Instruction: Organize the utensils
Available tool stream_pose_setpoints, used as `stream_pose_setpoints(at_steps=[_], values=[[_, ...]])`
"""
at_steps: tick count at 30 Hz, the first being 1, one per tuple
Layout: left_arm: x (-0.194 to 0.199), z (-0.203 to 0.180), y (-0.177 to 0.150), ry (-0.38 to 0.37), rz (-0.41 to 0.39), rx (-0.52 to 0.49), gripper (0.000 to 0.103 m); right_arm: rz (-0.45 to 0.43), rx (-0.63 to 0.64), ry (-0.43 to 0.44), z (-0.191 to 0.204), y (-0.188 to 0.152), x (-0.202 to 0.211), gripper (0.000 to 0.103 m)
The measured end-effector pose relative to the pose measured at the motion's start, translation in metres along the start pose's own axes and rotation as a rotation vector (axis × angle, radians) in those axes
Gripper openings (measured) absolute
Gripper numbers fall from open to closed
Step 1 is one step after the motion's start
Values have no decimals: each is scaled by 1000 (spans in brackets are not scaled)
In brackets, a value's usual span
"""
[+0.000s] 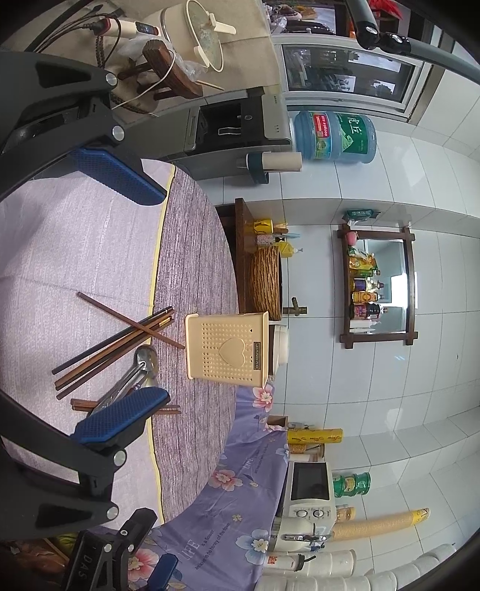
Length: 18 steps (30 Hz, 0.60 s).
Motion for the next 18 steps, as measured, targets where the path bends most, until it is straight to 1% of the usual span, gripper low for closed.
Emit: stream_pose_setpoints(at_steps=[18], values=[[-1,0,-2,-4,8,-2,98,0,5,-2,1,-1,1,98]])
Point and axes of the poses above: each gripper's, at about its wrist camera, not at the fingertips, and x roughly against the way its jaws point, z to its left, y to its top, the point moved 9 cm from there along -x, roughly the way its jaws point, and after that the axes turned 11 degrees about -x, right-handed, at the moved point
